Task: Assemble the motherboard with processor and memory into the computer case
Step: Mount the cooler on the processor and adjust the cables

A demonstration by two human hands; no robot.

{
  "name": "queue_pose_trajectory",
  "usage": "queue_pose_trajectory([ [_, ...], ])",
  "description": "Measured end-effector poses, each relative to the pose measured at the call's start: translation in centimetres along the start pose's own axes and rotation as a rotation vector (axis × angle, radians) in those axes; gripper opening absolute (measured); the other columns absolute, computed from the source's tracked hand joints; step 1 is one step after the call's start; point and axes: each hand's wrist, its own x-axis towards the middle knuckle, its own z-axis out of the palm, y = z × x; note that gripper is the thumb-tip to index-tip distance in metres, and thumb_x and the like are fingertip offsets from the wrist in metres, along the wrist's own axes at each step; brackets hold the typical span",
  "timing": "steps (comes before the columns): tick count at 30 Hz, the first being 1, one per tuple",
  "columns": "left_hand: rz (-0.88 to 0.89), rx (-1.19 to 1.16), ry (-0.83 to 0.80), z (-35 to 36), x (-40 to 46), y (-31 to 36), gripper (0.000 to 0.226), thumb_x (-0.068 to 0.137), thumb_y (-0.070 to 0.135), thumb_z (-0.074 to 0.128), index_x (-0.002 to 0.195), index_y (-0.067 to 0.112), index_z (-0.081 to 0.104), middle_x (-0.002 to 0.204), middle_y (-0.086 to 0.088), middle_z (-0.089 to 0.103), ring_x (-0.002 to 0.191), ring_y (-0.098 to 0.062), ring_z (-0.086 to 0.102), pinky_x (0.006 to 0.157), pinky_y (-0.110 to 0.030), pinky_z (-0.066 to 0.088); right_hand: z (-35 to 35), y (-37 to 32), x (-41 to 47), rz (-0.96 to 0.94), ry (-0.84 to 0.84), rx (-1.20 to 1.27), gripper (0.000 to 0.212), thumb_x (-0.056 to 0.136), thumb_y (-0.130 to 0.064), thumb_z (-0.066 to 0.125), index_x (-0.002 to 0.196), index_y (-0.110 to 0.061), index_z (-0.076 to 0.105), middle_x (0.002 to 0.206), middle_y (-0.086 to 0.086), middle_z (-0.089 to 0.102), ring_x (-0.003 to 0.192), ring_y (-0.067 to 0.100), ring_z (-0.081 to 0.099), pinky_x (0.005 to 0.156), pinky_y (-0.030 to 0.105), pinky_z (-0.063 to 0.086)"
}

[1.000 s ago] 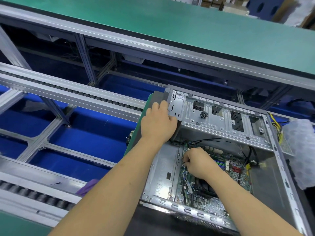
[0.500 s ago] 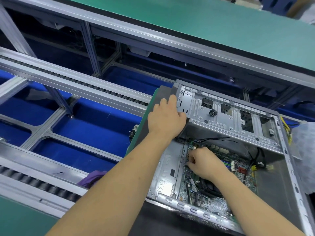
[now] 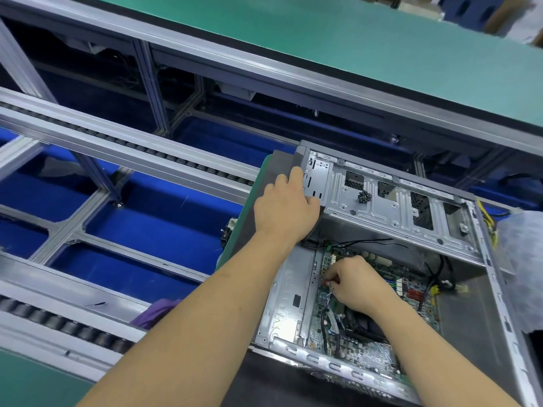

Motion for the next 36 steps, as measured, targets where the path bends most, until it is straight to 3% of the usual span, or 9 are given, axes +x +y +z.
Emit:
queue_pose_trajectory([
  [5,-0.001,0.013,0.000,0.10,0.08,-0.01,0.031,0.087,0.026,0.046,0.116,0.017,0.041,0.099,-0.005,0.052,0.085,-0.027,0.051,0.064,-0.039,0.048,0.12,-0.08,0.11,0.013,-0.006,-0.046,0.025,0.089,-0.003,0.060,0.101,-0.015,0.078,0.089,0.006,0.072,0.077,0.022,0.062,0.064,0.025,0.044],
  [10,0.007,0.022,0.006,0.11,0.10,0.01,0.030,0.087,0.027,0.046,0.115,0.017,0.041,0.097,-0.005,0.051,0.084,-0.027,0.052,0.064,-0.040,0.051,0.32,0.02,0.22,0.030,0.009,-0.056,0.025,0.090,-0.004,0.062,0.102,-0.019,0.078,0.091,0.005,0.073,0.075,0.019,0.061,0.062,0.024,0.040],
  [15,0.010,0.024,0.010,0.13,0.11,-0.04,0.032,0.088,0.027,0.046,0.117,0.018,0.040,0.097,-0.004,0.051,0.084,-0.027,0.051,0.064,-0.040,0.051,0.33,0.16,0.15,0.018,0.030,-0.059,0.016,0.094,-0.010,0.061,0.095,-0.015,0.077,0.075,0.000,0.059,0.069,0.019,0.054,0.060,0.024,0.038],
  [21,0.012,0.023,0.009,0.14,0.16,-0.04,0.032,0.088,0.027,0.045,0.118,0.018,0.039,0.097,-0.004,0.050,0.084,-0.027,0.051,0.063,-0.038,0.049,0.06,-0.12,-0.08,0.017,0.016,-0.061,0.013,0.092,-0.011,0.060,0.088,-0.006,0.072,0.088,0.010,0.070,0.082,0.027,0.065,0.066,0.030,0.047],
  [27,0.017,0.023,0.012,0.16,0.19,-0.05,0.032,0.088,0.028,0.046,0.118,0.018,0.039,0.097,-0.005,0.050,0.084,-0.027,0.051,0.061,-0.038,0.047,-0.03,-0.24,-0.15,0.017,0.010,-0.085,0.022,0.093,-0.013,0.060,0.071,-0.013,0.055,0.071,0.005,0.058,0.067,0.023,0.052,0.061,0.027,0.039],
  [30,0.019,0.024,0.013,0.20,0.19,-0.08,0.032,0.088,0.028,0.045,0.118,0.017,0.039,0.097,-0.005,0.050,0.084,-0.027,0.050,0.059,-0.037,0.043,-0.07,-0.32,-0.11,0.014,0.008,-0.071,0.017,0.092,-0.013,0.059,0.078,-0.005,0.064,0.077,0.009,0.065,0.072,0.025,0.058,0.062,0.030,0.046],
  [32,0.018,0.021,0.009,0.21,0.20,-0.05,0.032,0.088,0.027,0.045,0.117,0.017,0.039,0.096,-0.005,0.049,0.083,-0.027,0.050,0.060,-0.037,0.044,-0.12,-0.21,-0.09,0.006,0.011,-0.046,0.016,0.092,-0.012,0.058,0.086,-0.003,0.071,0.085,0.012,0.070,0.079,0.026,0.065,0.071,0.036,0.055],
  [36,0.011,0.020,0.001,0.22,0.27,0.04,0.032,0.087,0.026,0.045,0.117,0.017,0.039,0.095,-0.004,0.048,0.083,-0.027,0.048,0.060,-0.037,0.040,-0.14,-0.27,-0.04,0.001,0.016,-0.059,0.016,0.091,-0.013,0.058,0.088,-0.002,0.070,0.087,0.014,0.071,0.083,0.028,0.066,0.073,0.037,0.056],
])
